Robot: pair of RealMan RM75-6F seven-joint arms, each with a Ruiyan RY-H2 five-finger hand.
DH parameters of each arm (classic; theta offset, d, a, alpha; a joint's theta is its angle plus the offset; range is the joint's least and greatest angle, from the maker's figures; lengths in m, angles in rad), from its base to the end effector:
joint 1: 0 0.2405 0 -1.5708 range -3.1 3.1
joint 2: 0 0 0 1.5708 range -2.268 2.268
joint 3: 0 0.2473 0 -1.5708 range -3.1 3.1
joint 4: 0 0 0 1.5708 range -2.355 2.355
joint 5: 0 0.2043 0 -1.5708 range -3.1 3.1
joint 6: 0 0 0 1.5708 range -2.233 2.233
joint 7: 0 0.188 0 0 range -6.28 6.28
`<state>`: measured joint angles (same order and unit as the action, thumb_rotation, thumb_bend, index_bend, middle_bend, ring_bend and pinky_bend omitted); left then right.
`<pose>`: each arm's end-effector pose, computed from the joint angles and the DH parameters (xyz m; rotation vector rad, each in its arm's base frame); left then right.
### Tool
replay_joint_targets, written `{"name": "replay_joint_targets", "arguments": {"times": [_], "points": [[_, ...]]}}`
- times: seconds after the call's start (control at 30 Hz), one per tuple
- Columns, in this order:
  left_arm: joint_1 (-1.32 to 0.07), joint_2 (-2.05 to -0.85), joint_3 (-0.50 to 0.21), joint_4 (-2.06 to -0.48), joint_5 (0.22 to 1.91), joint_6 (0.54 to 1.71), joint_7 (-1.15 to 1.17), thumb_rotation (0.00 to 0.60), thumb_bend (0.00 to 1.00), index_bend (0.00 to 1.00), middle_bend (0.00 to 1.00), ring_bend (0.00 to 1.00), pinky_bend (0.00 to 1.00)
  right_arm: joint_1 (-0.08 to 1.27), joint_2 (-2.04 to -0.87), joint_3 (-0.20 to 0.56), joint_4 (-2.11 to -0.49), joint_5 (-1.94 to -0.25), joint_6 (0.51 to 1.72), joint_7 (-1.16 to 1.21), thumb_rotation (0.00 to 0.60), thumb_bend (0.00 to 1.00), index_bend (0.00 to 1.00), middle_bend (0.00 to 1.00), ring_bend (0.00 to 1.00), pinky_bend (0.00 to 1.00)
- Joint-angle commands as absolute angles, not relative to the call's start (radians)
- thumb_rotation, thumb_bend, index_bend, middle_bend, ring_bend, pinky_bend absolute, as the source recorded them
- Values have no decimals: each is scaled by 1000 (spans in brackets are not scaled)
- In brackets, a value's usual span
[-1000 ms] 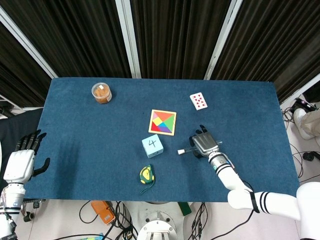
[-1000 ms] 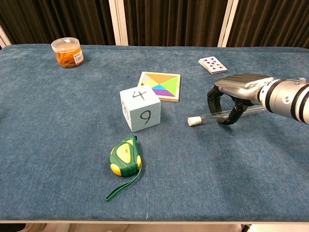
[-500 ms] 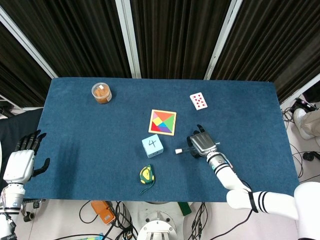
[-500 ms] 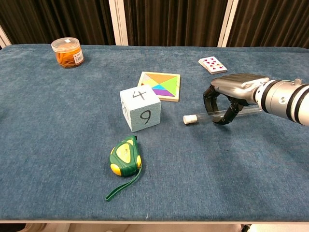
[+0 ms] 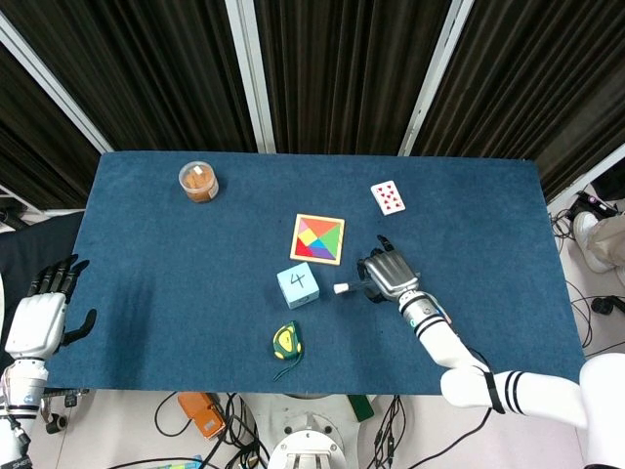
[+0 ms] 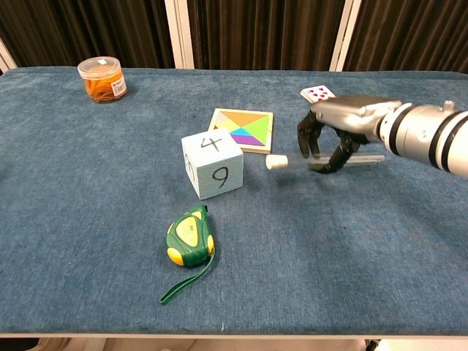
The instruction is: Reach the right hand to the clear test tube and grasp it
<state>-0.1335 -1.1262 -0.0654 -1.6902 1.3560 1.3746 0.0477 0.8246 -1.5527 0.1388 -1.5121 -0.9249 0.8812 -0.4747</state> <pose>-0.3032 0.2382 0.1422 -1.3440 -1.0435 -0.8474 -0.1270 -0.3712 -0.0522 1.9690 -0.9894 0.7686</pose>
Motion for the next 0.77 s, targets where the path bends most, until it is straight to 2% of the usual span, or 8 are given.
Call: {"name": "replay_joint_targets", "arguments": {"times": [0.03,0.57,0.77], "points": [[-134,-1125,-65,-1691,1355,1374,49,600,372,81,0,0,37,832,-1535,159,-1537,-924,891,-468,600,680,697,589,359,0],[-133,-1123,-66,-1697,1343,1367,46,600,373,81,0,0,37,902,-1509,315,-1596,-883,906,-368,600,682,721,613,384,0],[-133,-1121,-65,-1697,1345,1366,44,600,372,81,0,0,37,907,-1493,332,-1603,-873,906,-331,600,682,723,618,387,0]]}}
